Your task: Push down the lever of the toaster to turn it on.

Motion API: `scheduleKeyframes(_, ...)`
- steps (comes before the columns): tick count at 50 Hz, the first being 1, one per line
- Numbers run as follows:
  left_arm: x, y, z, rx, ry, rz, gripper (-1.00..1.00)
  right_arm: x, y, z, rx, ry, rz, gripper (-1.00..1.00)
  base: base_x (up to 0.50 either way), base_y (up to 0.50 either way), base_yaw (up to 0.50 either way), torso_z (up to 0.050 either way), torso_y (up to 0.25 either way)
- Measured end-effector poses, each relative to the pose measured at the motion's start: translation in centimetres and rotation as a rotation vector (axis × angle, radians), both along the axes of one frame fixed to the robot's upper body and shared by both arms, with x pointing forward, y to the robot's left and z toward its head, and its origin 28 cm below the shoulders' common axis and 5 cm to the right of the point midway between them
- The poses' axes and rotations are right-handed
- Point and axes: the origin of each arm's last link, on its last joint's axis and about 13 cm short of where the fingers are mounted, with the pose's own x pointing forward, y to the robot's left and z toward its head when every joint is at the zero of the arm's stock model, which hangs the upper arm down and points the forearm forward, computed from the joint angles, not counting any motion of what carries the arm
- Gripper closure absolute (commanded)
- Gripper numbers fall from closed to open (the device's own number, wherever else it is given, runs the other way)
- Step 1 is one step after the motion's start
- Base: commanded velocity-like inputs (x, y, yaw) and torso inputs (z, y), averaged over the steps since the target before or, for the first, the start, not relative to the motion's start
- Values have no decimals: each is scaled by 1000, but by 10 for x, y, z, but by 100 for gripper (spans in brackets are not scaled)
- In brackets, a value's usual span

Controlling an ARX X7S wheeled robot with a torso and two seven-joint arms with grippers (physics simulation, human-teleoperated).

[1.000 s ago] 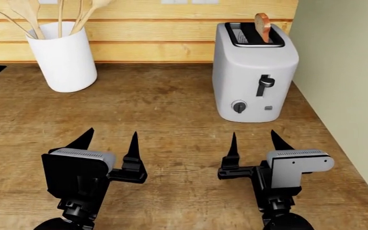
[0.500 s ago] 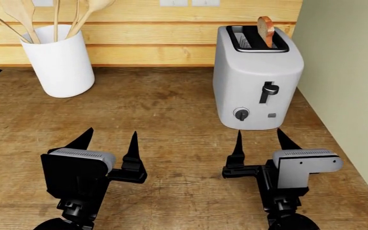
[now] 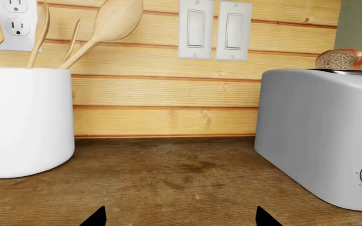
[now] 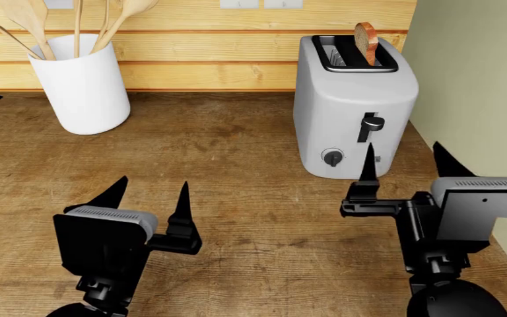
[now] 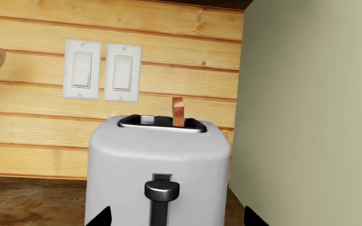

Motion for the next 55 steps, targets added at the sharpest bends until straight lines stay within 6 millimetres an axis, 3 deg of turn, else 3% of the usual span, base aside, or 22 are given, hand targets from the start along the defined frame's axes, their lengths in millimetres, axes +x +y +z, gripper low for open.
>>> scheduleKeyframes(13,-1,0,-1,-4,0,0,-100,9,-4,37,-36,-33,3,100,0,0,0,0,0)
scheduleKeyframes(25,-2,0,-1,-7,0,3,-100,30,-2,56,-63,-11,30,100,0,0,0,0,0)
scheduleKeyframes(55,-2,1,-1,-8,-1,14,-100,61,3,47,-84,73,50,100,0,0,0,0,0)
